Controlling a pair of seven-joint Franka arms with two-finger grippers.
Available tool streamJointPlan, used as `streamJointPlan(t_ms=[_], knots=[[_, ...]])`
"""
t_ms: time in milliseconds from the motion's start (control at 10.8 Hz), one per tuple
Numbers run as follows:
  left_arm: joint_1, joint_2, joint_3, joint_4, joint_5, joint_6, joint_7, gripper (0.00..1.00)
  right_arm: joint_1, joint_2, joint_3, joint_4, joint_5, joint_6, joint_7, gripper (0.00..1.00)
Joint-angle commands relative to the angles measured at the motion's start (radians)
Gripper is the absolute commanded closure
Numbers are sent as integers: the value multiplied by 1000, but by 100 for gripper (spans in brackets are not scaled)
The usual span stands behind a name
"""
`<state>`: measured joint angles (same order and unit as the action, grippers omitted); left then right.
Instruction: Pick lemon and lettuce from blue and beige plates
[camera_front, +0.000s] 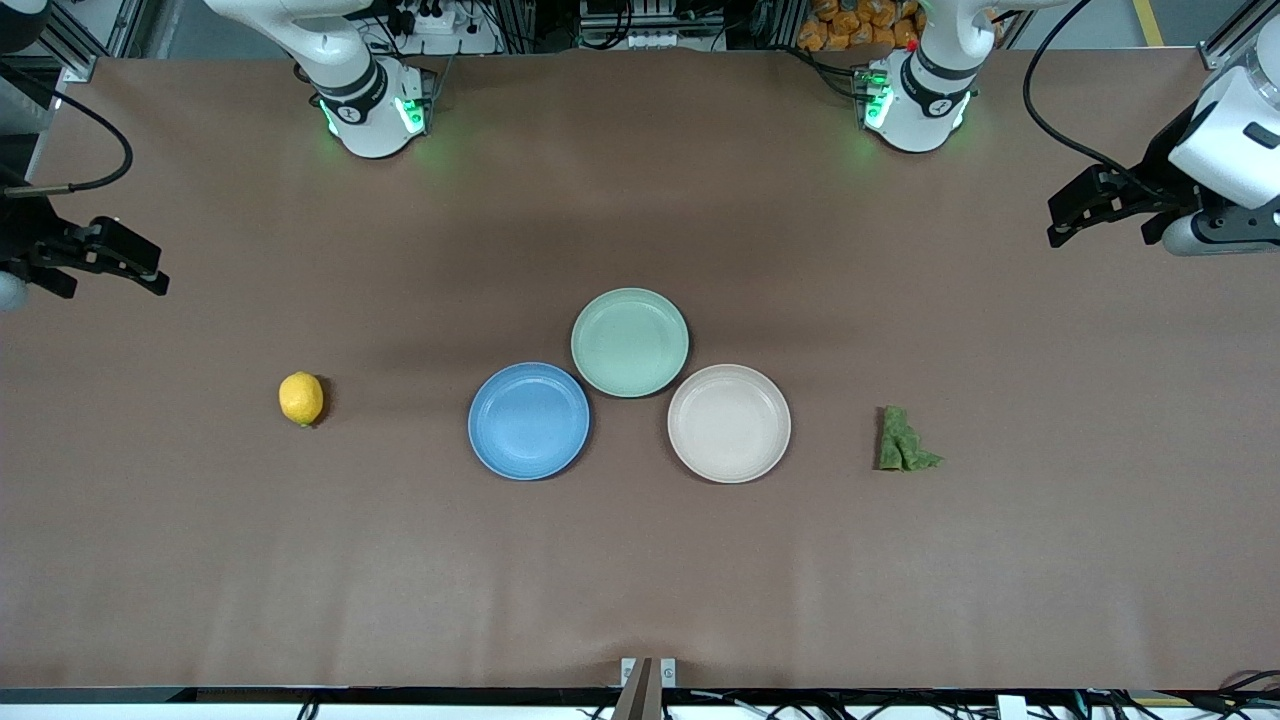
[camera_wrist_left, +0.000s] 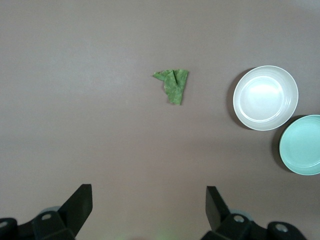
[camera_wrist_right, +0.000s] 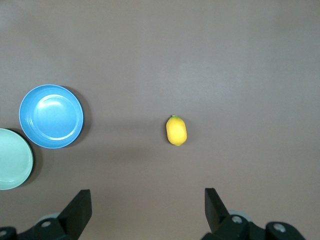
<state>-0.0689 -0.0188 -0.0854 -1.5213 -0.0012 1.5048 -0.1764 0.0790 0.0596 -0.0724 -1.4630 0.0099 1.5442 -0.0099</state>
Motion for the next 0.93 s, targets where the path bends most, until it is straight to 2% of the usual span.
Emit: streamJointPlan(t_ms=[0, 833], knots=[[6, -16, -2, 9, -6, -21, 32, 0, 16, 8, -6, 35, -16, -24, 19, 0], [6, -26, -5, 10, -13, -21, 31, 0, 18, 11, -4, 40, -15, -26, 21, 0]])
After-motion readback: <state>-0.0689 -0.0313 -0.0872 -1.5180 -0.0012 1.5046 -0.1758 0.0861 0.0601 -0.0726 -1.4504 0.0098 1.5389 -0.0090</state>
